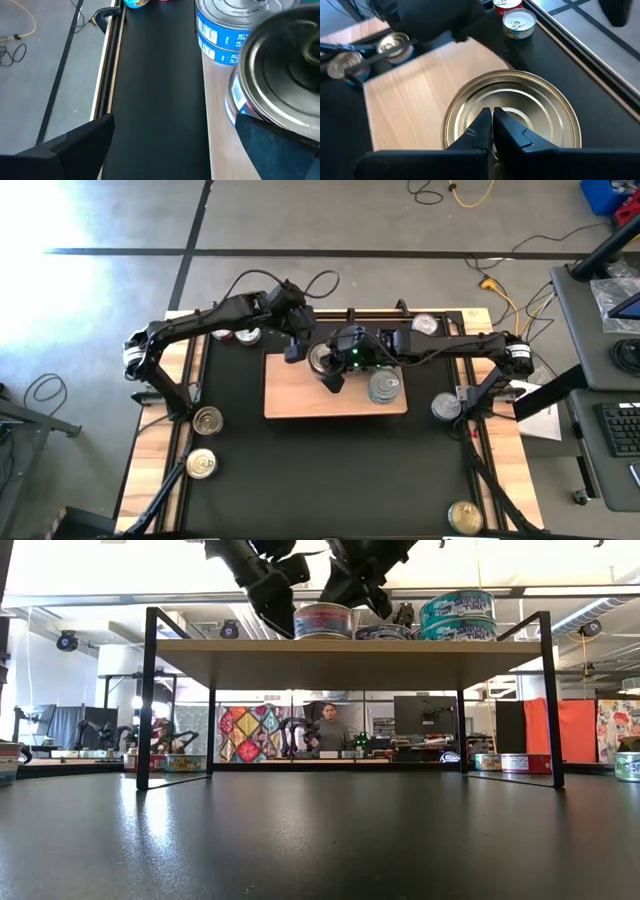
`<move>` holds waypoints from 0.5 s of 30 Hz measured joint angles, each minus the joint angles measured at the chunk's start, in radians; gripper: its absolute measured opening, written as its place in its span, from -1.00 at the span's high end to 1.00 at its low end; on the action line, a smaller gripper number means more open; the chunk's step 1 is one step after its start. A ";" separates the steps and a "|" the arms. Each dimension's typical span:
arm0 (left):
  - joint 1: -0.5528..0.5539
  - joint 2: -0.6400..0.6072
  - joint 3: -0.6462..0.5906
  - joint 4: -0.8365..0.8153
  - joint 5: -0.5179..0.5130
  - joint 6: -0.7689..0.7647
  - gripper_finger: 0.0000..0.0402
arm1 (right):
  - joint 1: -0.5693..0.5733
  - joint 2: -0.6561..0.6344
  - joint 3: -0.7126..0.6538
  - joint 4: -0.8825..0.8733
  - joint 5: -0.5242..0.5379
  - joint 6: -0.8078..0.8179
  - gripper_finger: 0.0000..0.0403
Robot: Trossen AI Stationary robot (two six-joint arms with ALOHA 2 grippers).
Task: Stack canned seafood by type on shelf
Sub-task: Stack the blue pink tuna can on top of the blue pink tuna can on the shelf
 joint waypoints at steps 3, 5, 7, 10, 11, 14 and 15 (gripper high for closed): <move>0.006 -0.011 0.000 -0.021 0.001 -0.022 -0.99 | 0.001 0.000 0.000 0.002 -0.005 0.009 0.94; 0.006 -0.024 0.000 -0.043 0.001 -0.043 -0.99 | 0.001 0.000 0.000 0.002 -0.006 0.009 0.94; 0.006 -0.040 0.001 -0.063 0.001 -0.072 -0.99 | 0.001 0.000 0.000 0.001 -0.005 0.004 0.94; -0.001 -0.066 0.001 -0.106 0.001 -0.126 -0.99 | 0.001 0.000 0.000 0.001 -0.006 -0.024 0.94; -0.005 -0.076 0.001 -0.118 0.001 -0.145 -0.99 | 0.001 0.000 0.000 0.001 -0.005 -0.033 0.94; -0.019 -0.104 0.002 -0.128 0.003 -0.194 -0.99 | 0.001 0.000 -0.001 0.001 -0.005 -0.079 0.94; -0.023 -0.108 0.002 -0.119 0.003 -0.202 -0.99 | 0.001 0.000 -0.001 0.001 -0.005 -0.097 0.94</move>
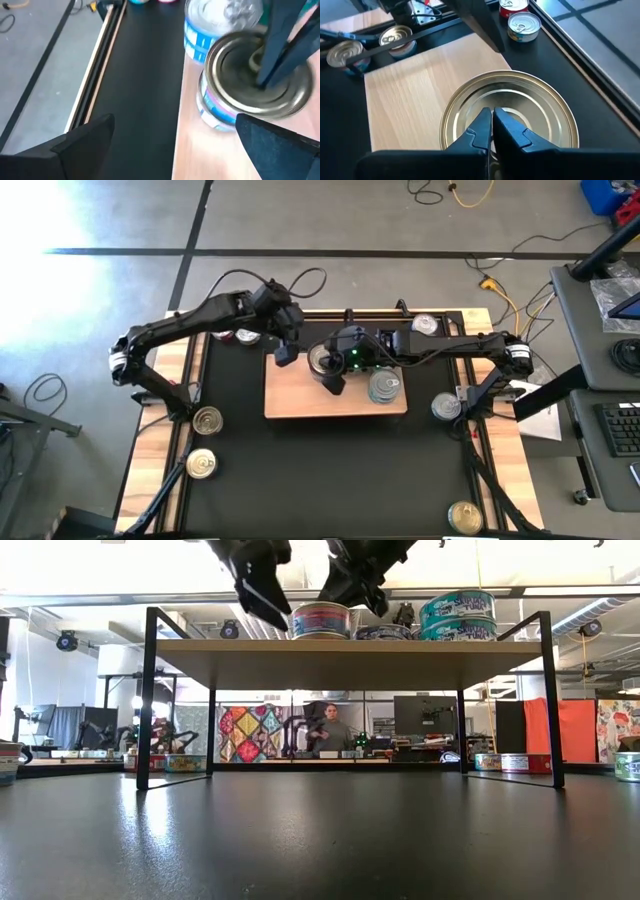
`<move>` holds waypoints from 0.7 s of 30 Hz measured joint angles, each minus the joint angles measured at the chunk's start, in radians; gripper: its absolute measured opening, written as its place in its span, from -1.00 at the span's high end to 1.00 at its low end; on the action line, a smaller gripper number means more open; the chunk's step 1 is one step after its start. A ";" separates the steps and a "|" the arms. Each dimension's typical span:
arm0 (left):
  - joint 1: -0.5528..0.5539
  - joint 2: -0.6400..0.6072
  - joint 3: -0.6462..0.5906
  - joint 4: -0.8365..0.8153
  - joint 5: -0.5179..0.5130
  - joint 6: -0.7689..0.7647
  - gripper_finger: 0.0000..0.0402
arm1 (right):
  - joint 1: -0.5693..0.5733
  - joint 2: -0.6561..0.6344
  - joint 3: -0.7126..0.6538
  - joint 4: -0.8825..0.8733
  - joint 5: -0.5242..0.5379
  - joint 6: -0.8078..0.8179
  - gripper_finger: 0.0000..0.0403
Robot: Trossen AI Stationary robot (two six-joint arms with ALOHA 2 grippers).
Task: Stack canned seafood by type on shelf
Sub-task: Stack the blue pink tuna can on top of the blue pink tuna can on the shelf
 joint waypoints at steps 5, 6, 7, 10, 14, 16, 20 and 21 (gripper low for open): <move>-0.001 0.020 0.000 0.041 -0.071 -0.004 -0.99 | 0.000 -0.014 0.023 -0.010 0.000 -0.062 0.94; 0.001 0.027 0.000 0.044 -0.086 -0.004 -0.99 | 0.000 -0.020 0.035 -0.012 0.000 -0.071 0.94; 0.004 0.035 0.000 0.048 -0.099 -0.004 -0.99 | 0.000 -0.025 0.048 -0.011 0.000 -0.084 0.94; 0.010 0.059 0.000 0.071 -0.108 -0.004 -0.99 | 0.000 -0.034 0.087 -0.033 -0.008 -0.099 0.94; 0.010 0.092 0.000 0.090 -0.108 0.000 -0.99 | 0.005 -0.074 0.132 -0.069 -0.016 -0.094 0.94; 0.010 0.104 0.000 0.089 -0.108 0.000 -0.99 | 0.009 -0.092 0.154 -0.144 -0.017 -0.080 0.94; 0.008 0.107 0.000 0.074 -0.106 -0.021 -0.99 | 0.023 -0.094 0.177 -0.308 -0.045 -0.035 0.94; 0.007 0.104 0.000 0.067 -0.104 -0.022 -0.99 | 0.025 -0.094 0.177 -0.330 -0.053 -0.025 0.94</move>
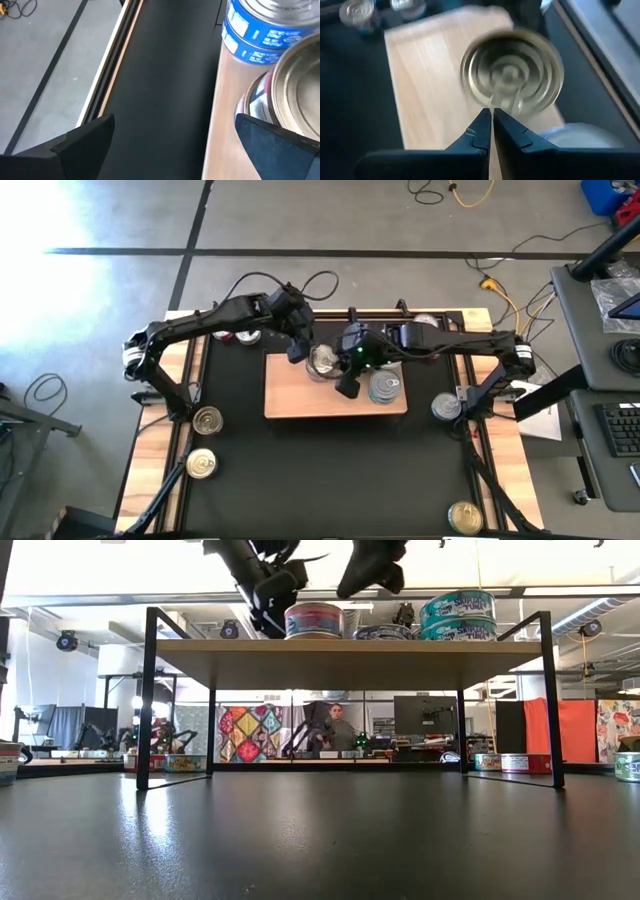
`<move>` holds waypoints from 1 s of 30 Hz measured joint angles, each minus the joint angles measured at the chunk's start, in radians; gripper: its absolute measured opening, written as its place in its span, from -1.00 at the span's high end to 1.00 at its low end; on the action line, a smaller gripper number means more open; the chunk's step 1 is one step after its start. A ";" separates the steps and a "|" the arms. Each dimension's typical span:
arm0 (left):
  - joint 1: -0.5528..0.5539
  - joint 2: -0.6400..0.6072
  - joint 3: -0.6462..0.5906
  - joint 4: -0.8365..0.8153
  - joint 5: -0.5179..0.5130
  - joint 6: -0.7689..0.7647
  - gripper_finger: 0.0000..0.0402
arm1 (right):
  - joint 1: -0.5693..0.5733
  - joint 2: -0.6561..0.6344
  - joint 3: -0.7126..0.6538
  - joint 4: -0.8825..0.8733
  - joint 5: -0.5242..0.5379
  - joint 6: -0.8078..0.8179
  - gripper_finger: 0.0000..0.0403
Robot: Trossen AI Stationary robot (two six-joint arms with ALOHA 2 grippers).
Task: Stack canned seafood by type on shelf
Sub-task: Stack the blue pink tuna can on top of the blue pink tuna can on the shelf
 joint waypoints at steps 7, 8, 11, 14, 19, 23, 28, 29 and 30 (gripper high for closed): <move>-0.005 -0.020 0.000 -0.034 0.004 -0.004 -0.99 | 0.002 0.003 -0.048 -0.002 -0.054 0.030 0.94; -0.005 -0.020 -0.001 -0.042 0.005 -0.005 -0.99 | 0.001 0.003 -0.055 -0.002 -0.052 0.037 0.94; -0.007 -0.020 -0.001 -0.059 0.005 -0.011 -0.99 | -0.003 0.002 -0.061 -0.004 -0.004 0.037 0.94; -0.015 -0.020 -0.001 -0.066 0.005 -0.014 -0.99 | -0.014 0.002 -0.061 -0.003 0.028 0.018 0.94; -0.028 -0.022 0.000 -0.072 0.004 -0.015 -0.99 | -0.044 0.002 -0.061 -0.003 0.030 0.003 0.94; -0.035 -0.027 0.014 -0.099 0.005 -0.026 -0.99 | -0.058 0.001 -0.061 -0.003 0.032 -0.019 0.94; -0.037 -0.031 0.033 -0.120 0.004 -0.042 -0.99 | -0.065 0.000 -0.061 0.001 0.038 -0.042 0.94; -0.038 -0.032 0.034 -0.120 0.004 -0.045 -0.99 | -0.067 0.000 -0.061 0.001 0.038 -0.042 0.94; -0.039 -0.032 0.034 -0.122 0.003 -0.049 -0.99 | -0.071 0.000 -0.061 0.001 0.038 -0.044 0.94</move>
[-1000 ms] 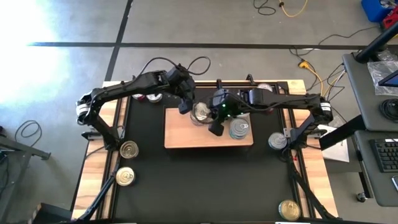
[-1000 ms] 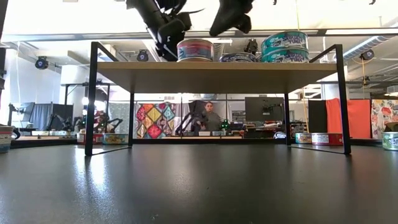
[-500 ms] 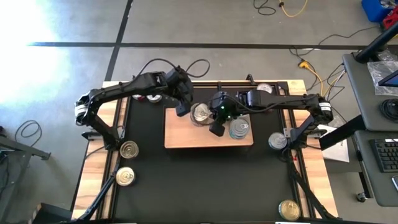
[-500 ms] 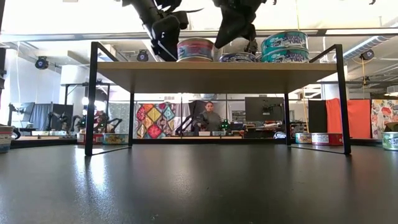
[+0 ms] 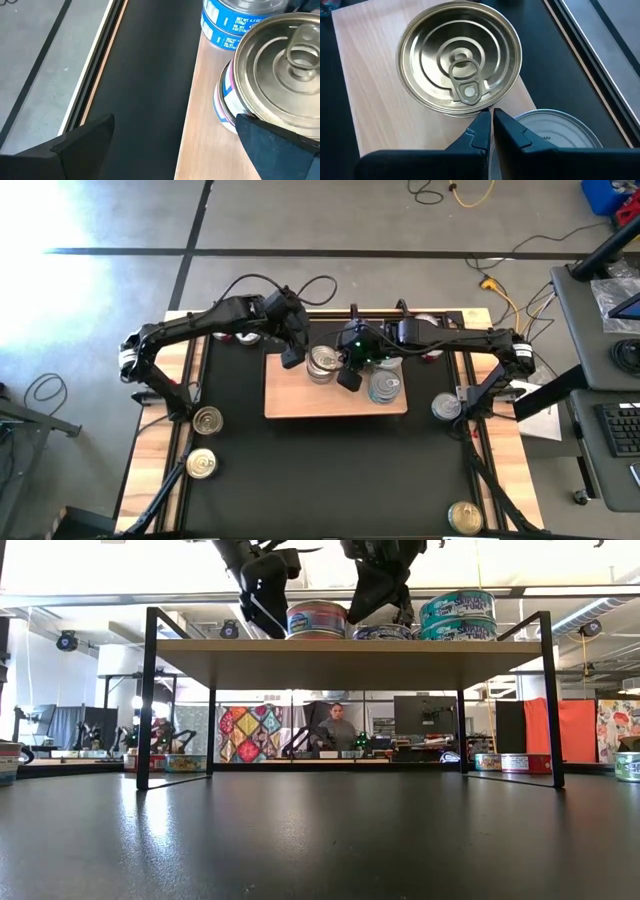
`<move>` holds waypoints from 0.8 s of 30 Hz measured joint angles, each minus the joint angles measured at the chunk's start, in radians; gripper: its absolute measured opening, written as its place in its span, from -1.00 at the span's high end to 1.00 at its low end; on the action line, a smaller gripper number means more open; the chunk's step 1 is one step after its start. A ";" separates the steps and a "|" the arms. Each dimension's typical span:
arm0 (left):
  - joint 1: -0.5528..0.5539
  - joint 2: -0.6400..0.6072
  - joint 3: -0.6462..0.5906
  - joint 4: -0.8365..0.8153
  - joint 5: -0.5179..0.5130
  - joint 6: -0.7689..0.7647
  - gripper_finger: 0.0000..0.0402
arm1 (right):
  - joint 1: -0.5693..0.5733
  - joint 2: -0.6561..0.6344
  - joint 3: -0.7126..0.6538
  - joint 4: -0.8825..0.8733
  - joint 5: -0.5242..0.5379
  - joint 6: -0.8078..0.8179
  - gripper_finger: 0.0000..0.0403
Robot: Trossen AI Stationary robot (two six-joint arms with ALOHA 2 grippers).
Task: Stack canned seafood by type on shelf
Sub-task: Stack the blue pink tuna can on top of the blue pink tuna can on the shelf
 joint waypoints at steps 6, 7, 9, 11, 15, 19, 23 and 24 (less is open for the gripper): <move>-0.011 -0.003 0.001 -0.060 0.003 -0.010 -0.99 | -0.011 0.000 0.000 0.012 0.001 -0.022 0.94; -0.014 -0.003 0.001 -0.064 0.003 -0.011 -0.99 | -0.012 0.000 0.000 0.018 0.001 -0.026 0.94; -0.021 -0.003 0.001 -0.072 0.003 -0.011 -0.99 | -0.018 0.000 0.000 0.033 0.001 -0.038 0.94; -0.028 -0.003 0.001 -0.074 0.003 -0.011 -0.99 | -0.023 0.000 0.000 0.043 0.001 -0.046 0.94; -0.042 -0.003 0.001 -0.071 0.003 -0.015 -0.99 | -0.039 -0.001 0.000 0.057 0.018 -0.054 0.94; -0.054 -0.005 0.001 -0.078 0.003 -0.015 -0.99 | -0.052 -0.001 0.000 0.056 0.020 -0.071 0.94; -0.054 -0.014 0.001 -0.138 -0.001 -0.015 -0.99 | -0.053 -0.004 0.027 0.008 0.018 -0.108 0.94; -0.054 -0.017 0.001 -0.153 -0.004 -0.014 -0.99 | -0.053 -0.007 0.041 -0.007 0.016 -0.115 0.94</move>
